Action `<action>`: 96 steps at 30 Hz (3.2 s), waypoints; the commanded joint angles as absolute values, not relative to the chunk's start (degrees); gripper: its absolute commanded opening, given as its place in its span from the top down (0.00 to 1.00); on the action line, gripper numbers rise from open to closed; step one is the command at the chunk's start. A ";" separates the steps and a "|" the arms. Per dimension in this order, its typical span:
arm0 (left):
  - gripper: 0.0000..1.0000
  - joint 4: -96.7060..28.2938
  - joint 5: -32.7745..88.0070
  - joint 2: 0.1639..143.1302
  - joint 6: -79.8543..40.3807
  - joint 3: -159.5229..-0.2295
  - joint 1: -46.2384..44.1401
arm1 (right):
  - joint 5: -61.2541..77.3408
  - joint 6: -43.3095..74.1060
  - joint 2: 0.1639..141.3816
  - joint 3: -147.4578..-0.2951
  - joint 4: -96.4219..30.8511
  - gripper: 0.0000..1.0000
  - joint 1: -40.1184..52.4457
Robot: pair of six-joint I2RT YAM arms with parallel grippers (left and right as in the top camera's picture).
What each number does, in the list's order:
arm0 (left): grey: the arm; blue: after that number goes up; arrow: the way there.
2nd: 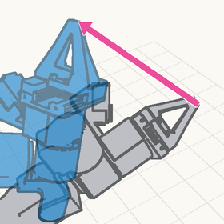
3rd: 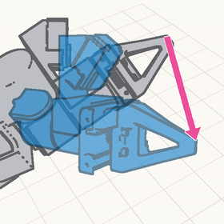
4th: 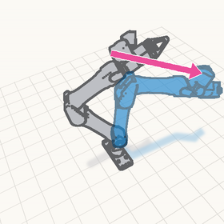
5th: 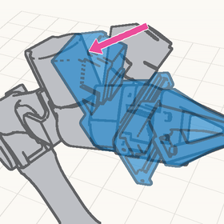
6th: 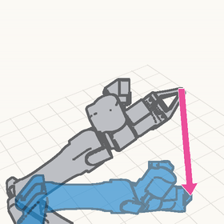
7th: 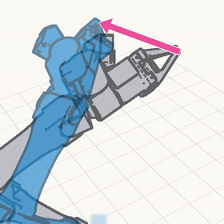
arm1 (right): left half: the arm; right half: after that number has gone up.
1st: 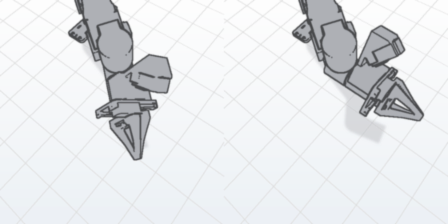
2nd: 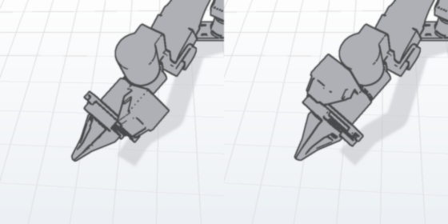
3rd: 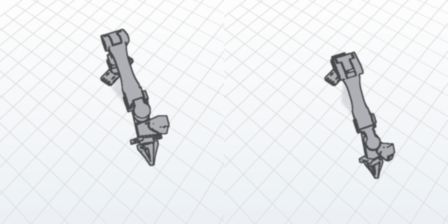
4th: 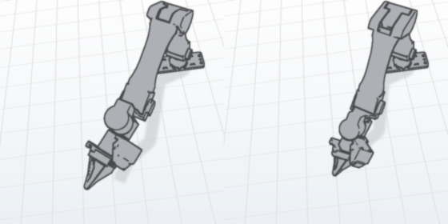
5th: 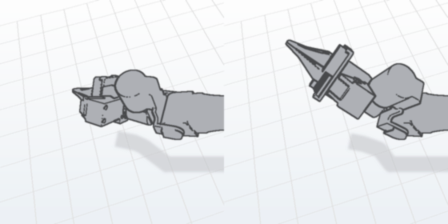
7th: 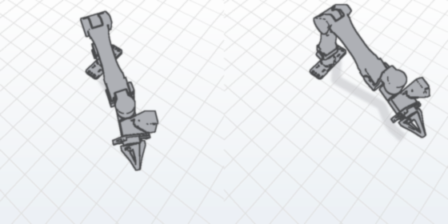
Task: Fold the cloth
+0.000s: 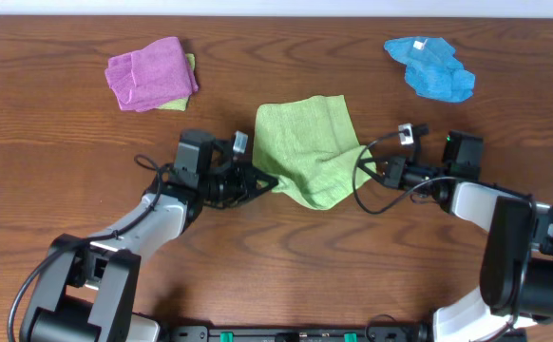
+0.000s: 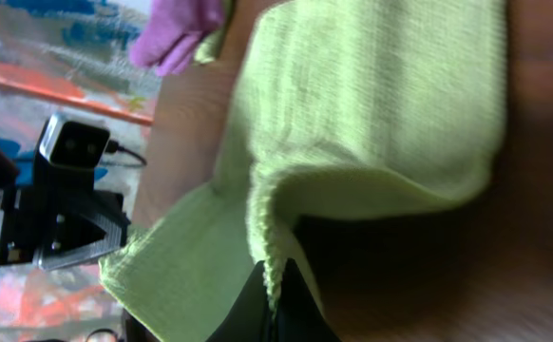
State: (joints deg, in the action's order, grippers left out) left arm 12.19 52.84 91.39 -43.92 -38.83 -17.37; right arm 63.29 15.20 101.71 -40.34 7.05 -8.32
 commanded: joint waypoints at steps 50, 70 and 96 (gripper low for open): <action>0.94 -34.83 35.99 104.49 -8.29 -96.42 -7.42 | 42.61 21.02 100.20 -75.11 3.40 0.99 4.23; 0.94 -55.00 31.55 114.30 0.75 -123.79 -7.46 | 40.49 20.18 108.40 -89.17 -6.44 0.99 5.08; 0.93 -69.32 23.44 114.24 3.60 -120.14 -18.04 | 19.88 4.43 97.45 -89.14 -43.07 0.99 -1.04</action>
State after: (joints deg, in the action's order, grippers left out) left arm -69.17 26.20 114.28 3.64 -120.55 -18.09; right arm 22.63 6.87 99.57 -88.40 -42.46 1.30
